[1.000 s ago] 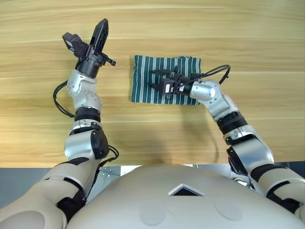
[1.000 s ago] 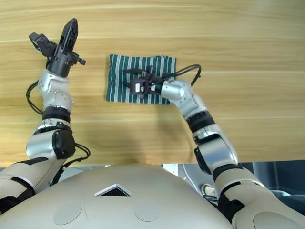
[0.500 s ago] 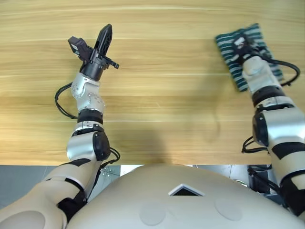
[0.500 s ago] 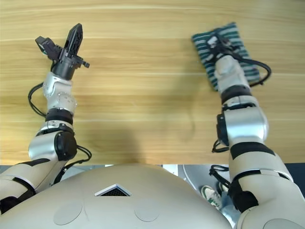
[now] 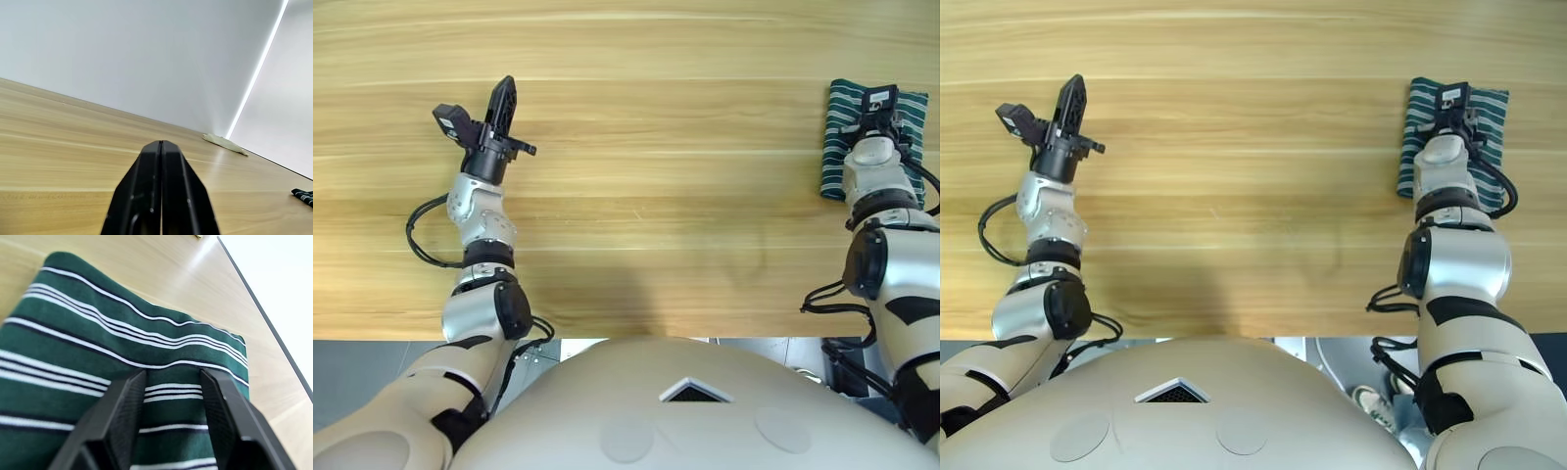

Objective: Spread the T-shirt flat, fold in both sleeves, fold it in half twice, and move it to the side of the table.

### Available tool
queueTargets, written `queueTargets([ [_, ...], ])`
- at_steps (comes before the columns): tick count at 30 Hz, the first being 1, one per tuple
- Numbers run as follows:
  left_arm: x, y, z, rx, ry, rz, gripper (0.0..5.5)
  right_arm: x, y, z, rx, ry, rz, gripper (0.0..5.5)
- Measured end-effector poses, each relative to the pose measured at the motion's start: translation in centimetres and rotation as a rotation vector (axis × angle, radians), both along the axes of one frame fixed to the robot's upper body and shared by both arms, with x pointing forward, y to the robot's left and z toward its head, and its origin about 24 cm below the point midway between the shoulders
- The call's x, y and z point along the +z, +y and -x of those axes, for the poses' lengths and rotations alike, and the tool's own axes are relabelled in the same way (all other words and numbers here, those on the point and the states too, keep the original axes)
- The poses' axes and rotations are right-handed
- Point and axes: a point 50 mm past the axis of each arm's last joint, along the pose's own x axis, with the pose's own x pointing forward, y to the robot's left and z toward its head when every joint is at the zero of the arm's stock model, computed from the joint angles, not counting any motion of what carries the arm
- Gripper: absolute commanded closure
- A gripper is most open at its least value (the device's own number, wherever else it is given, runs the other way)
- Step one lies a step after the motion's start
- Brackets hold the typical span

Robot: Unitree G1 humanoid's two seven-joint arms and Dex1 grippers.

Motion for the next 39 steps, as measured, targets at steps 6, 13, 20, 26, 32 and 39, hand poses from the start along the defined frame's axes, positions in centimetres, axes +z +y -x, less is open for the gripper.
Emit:
queueTargets([
  [6,-0.5,1.3,0.2,0.072,0.048,-0.023,5.49,5.6,3.5,-3.2,0.182,-0.370,0.487,3.48],
  [13,-1.0,1.7,-0.9,0.195,0.144,-0.074,5.49,3.9,15.0,-3.5,0.654,-0.589,0.806,3.48],
  [20,-2.5,1.5,-1.1,0.290,0.296,-0.241,4.82,-1.1,17.0,-1.4,0.745,-0.371,0.561,3.48],
  [26,-2.3,1.8,-1.5,0.310,0.337,-0.295,3.89,-2.7,15.9,-0.9,0.656,-0.233,0.360,2.88],
  [32,-2.4,1.7,-1.9,0.338,0.370,-0.366,2.90,-2.5,15.4,-1.3,0.614,-0.212,0.269,1.89],
  [39,-2.4,1.6,-2.2,0.389,0.402,-0.424,1.88,-2.1,14.7,-1.7,0.571,-0.198,0.176,0.93],
])
